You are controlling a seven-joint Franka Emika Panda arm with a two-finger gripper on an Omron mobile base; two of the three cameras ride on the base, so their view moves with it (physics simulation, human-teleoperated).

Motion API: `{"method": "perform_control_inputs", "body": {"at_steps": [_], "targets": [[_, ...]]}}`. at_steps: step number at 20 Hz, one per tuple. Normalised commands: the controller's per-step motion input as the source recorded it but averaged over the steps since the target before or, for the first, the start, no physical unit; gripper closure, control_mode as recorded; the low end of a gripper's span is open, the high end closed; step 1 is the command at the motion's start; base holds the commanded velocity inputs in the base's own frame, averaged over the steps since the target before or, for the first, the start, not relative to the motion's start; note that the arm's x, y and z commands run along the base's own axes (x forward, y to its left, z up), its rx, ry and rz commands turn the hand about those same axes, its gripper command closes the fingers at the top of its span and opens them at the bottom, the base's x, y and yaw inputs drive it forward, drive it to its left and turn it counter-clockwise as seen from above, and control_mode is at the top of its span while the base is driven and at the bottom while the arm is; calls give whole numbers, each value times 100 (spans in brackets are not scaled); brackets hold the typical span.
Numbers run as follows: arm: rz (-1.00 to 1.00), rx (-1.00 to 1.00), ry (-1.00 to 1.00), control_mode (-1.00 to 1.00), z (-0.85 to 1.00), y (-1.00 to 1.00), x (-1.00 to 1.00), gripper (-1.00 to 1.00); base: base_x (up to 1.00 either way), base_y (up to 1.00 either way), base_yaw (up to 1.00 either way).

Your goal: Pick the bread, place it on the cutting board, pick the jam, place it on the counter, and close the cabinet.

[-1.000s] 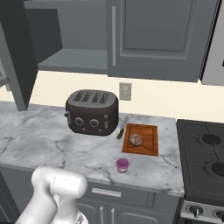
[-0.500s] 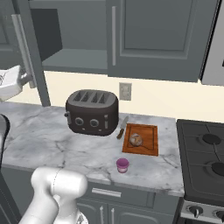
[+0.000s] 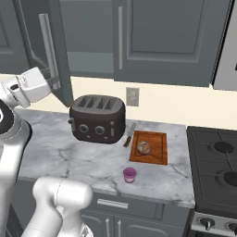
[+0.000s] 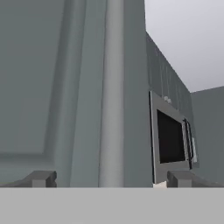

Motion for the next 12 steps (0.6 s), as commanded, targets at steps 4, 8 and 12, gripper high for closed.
{"method": "perform_control_inputs", "body": {"at_steps": [4,8,12], "targets": [[13,1,0,-100,0,-48,36,-100,0,0,0],[14,0,0,-100,0,-42,39,-100,0,0,0],[14,0,0,-100,0,-40,37,-100,0,0,0]]}}
